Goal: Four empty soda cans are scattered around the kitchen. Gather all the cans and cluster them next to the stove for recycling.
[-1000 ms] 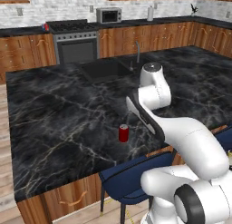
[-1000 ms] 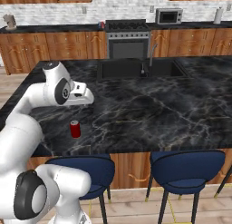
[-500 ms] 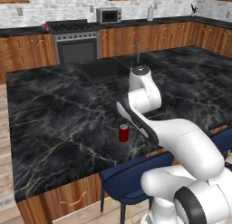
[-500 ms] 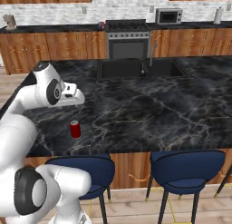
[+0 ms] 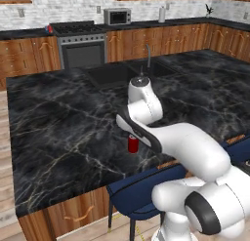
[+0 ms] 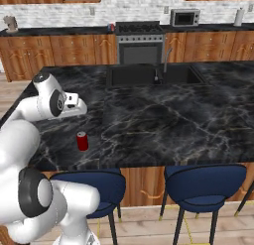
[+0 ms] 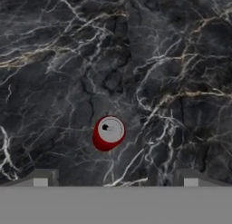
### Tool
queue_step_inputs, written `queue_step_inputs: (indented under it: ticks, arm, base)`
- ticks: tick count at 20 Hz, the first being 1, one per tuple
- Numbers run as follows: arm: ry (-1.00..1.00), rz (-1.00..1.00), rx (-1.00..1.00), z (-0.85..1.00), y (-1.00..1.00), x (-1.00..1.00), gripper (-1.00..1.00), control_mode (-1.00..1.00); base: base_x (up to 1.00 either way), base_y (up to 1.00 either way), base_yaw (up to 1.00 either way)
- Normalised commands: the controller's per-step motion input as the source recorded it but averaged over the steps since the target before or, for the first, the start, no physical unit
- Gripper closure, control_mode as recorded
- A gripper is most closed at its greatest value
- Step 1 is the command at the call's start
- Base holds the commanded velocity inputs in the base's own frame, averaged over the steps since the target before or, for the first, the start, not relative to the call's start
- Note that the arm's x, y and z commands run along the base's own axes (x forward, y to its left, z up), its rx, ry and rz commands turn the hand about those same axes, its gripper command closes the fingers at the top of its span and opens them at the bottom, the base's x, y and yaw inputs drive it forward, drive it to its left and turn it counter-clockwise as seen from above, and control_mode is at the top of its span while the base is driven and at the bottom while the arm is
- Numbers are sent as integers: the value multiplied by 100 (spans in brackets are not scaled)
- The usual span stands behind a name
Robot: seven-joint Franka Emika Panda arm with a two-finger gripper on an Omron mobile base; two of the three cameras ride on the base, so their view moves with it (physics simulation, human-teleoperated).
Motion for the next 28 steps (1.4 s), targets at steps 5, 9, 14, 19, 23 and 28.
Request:
queue_step_inputs:
  ticks: [5,9,14,19,23,28]
  arm:
    - [3,11,1,-34,-1,25,-100,-100]
    - [7,9,3,-36,-3,7,-100,-100]
    - [6,8,2,-37,0,22,-100,-100]
    - [4,7,0,-38,-2,42,-100,-100]
    - [5,7,0,-37,-2,37,-100,-100]
    - [5,6,0,-26,0,15,-100,-100]
  base:
    - [0,0,0]
    - [0,0,0]
    - [0,0,0]
    - [0,0,0]
    - [0,0,0]
    - [0,0,0]
